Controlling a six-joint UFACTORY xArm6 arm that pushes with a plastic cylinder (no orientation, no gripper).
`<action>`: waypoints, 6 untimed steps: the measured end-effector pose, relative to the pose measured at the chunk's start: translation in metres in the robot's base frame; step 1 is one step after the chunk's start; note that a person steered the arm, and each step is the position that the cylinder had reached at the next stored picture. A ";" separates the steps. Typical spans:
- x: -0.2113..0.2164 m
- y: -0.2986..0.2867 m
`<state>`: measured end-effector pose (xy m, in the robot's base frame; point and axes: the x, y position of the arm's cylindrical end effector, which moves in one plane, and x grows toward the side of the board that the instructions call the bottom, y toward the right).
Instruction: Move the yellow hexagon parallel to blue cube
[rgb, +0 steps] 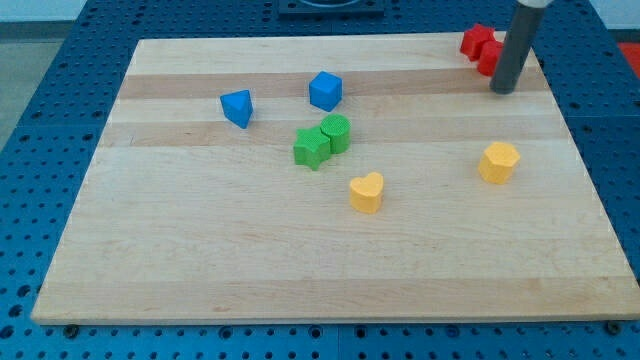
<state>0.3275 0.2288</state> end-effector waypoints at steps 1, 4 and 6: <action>0.040 0.000; 0.135 0.000; 0.136 -0.039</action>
<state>0.4635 0.1901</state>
